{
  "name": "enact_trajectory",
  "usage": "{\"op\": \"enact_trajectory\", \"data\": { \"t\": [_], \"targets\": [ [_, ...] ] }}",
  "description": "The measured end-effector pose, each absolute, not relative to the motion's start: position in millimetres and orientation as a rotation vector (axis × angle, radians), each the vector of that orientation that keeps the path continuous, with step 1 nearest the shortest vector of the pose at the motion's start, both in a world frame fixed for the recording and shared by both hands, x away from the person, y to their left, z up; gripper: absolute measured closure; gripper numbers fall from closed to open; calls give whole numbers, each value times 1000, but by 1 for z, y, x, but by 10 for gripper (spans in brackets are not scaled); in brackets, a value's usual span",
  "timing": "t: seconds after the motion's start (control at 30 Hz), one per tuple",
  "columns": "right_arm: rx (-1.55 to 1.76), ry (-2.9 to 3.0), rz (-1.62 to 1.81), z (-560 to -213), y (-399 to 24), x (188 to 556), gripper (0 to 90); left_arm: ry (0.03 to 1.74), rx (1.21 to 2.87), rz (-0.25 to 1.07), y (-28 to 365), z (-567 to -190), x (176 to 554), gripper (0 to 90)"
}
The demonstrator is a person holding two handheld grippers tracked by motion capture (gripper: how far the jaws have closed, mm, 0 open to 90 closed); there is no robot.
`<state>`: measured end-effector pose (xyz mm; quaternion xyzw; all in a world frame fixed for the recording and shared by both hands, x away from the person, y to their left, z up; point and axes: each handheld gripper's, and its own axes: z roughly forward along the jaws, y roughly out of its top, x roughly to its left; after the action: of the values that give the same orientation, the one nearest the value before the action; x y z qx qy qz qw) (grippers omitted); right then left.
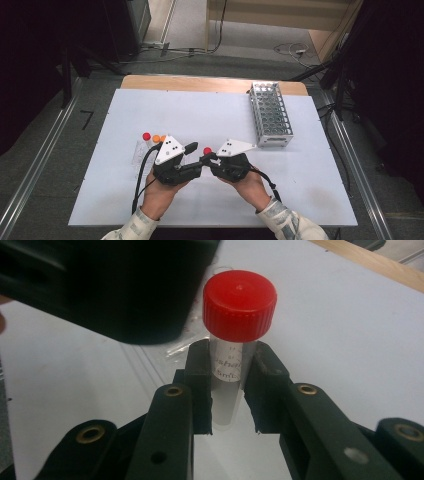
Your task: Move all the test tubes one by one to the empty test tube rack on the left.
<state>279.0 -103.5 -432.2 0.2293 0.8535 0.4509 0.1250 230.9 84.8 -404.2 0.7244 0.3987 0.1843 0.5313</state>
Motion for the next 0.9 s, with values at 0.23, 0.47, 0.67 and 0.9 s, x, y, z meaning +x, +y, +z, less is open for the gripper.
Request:
{"op": "enact_trajectory", "data": {
  "t": [0.23,0.47,0.67,0.9],
  "targets": [
    [642,2503,1321,-432,-97,273,711,927,1754,441,81,-407,230,606],
    [644,2512,1329,-432,-97,273,710,925,1762,445,80,-408,231,640],
    [645,2517,1325,-432,-97,272,710,918,1773,461,78,-410,230,683],
    [632,2527,1338,-432,-96,272,639,909,1774,459,79,-409,229,700]
  ]
}}
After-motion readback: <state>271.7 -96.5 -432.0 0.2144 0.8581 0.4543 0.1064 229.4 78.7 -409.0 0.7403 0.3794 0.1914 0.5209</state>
